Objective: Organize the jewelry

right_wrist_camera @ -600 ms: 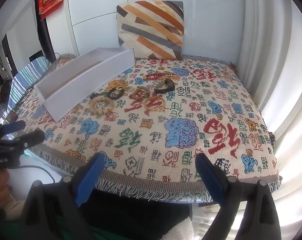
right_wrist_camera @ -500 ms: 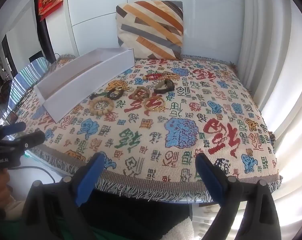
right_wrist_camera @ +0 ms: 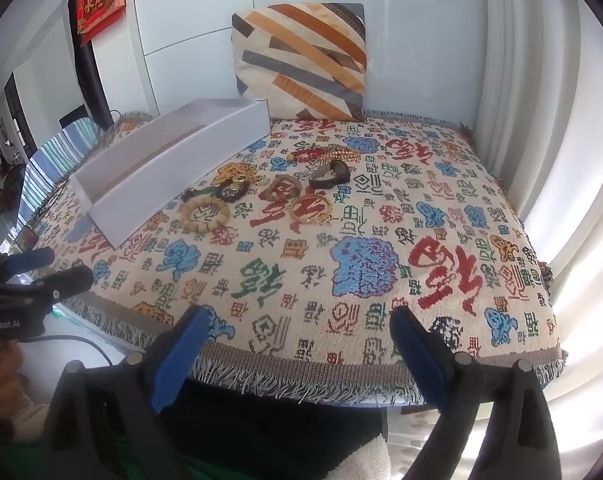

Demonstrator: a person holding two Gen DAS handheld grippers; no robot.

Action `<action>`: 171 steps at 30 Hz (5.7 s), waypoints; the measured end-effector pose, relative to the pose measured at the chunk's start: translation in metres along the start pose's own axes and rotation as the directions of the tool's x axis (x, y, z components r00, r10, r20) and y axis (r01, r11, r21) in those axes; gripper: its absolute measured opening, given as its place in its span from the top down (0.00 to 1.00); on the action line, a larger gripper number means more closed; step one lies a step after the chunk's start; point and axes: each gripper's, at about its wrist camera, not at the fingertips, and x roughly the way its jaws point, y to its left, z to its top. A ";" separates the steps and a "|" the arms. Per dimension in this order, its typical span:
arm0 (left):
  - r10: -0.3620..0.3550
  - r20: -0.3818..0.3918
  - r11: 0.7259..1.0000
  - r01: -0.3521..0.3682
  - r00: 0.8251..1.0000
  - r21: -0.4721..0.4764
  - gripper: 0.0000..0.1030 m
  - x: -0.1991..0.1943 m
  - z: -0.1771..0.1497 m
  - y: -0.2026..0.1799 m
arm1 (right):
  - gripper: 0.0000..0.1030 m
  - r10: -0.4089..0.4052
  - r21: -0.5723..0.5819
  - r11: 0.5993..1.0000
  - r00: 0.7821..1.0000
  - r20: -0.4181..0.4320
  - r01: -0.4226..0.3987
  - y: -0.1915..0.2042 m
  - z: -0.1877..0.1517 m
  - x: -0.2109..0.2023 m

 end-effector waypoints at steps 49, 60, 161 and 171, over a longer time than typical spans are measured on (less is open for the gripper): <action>0.007 -0.036 1.000 -0.008 0.999 -0.003 0.01 0.008 0.002 0.002 | 0.09 0.015 0.000 1.000 1.000 -0.015 -0.015 0.002 -0.003 0.005; 0.007 -0.037 1.000 -0.007 0.999 -0.002 0.01 0.007 0.001 0.002 | 0.09 0.017 0.000 1.000 1.000 -0.019 -0.017 0.003 -0.004 0.006; 0.014 -0.132 0.999 -0.019 0.991 -0.037 0.01 0.036 0.002 0.005 | 0.09 0.088 0.005 0.996 0.993 -0.083 -0.087 0.005 -0.006 0.030; 0.021 -0.223 0.999 -0.014 0.975 0.033 0.01 0.061 0.000 -0.004 | 0.09 0.119 0.007 0.993 0.982 -0.146 -0.119 0.002 0.000 0.056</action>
